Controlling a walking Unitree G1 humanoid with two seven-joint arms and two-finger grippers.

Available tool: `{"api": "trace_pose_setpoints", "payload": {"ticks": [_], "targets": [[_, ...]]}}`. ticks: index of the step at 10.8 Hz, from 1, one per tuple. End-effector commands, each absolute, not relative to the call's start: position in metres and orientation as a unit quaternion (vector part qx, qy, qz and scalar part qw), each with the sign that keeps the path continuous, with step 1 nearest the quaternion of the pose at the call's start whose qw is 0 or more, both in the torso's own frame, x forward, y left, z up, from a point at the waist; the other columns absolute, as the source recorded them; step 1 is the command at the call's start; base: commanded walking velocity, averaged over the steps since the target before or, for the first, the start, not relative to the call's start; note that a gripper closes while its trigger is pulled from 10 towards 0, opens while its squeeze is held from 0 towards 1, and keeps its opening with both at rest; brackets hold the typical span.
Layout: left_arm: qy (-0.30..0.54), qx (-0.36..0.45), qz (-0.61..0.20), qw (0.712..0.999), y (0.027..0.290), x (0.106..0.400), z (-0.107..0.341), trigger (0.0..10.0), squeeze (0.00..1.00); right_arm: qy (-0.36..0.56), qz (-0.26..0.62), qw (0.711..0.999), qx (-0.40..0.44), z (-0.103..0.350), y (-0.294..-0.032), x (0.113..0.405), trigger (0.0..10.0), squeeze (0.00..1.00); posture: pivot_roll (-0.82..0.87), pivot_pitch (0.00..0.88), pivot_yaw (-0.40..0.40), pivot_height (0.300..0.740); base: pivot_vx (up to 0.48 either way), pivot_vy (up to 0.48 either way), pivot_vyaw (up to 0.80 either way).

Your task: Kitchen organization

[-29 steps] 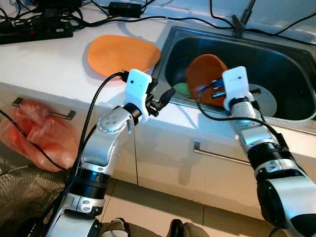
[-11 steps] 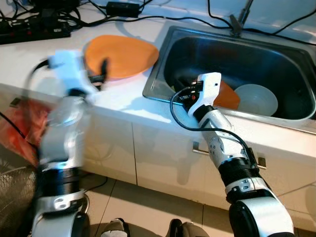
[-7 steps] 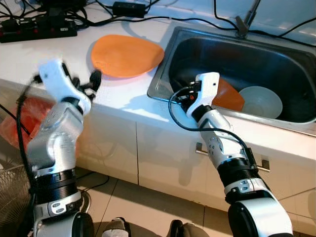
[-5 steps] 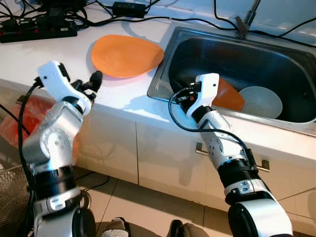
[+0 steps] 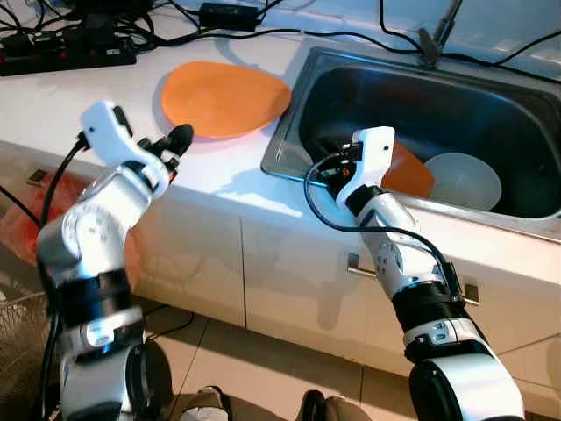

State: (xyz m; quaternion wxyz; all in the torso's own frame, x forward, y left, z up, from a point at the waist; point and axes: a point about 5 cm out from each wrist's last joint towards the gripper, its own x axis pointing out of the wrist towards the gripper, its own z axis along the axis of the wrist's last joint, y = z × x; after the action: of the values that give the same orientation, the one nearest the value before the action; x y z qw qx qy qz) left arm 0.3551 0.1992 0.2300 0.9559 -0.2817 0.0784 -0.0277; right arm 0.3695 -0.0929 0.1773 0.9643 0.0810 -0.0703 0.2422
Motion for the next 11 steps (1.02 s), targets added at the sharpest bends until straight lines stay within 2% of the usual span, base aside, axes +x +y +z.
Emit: {"api": "trace_pose_setpoints", "payload": {"ticks": [1,7,11], "targets": [[0.09,-0.286,-0.028,0.954,0.198,0.357,0.232,10.0,0.0,-0.071,0.237,0.966,0.075,0.18,-0.096,0.369,10.0,0.0,0.11,0.135,-0.032,0.74,0.0,0.0,0.0],[0.126,-0.292,-0.011,0.948,0.191,0.382,0.223,10.0,0.0,-0.067,0.232,0.968,0.072,0.179,-0.104,0.361,10.0,0.0,0.07,0.18,-0.038,0.74,0.0,0.0,0.0],[0.14,-0.303,-0.016,0.943,0.171,0.401,0.21,10.0,0.0,-0.057,0.226,0.97,0.067,0.178,-0.11,0.352,10.0,0.0,0.02,0.231,-0.051,0.74,0.0,0.0,0.0]]}}
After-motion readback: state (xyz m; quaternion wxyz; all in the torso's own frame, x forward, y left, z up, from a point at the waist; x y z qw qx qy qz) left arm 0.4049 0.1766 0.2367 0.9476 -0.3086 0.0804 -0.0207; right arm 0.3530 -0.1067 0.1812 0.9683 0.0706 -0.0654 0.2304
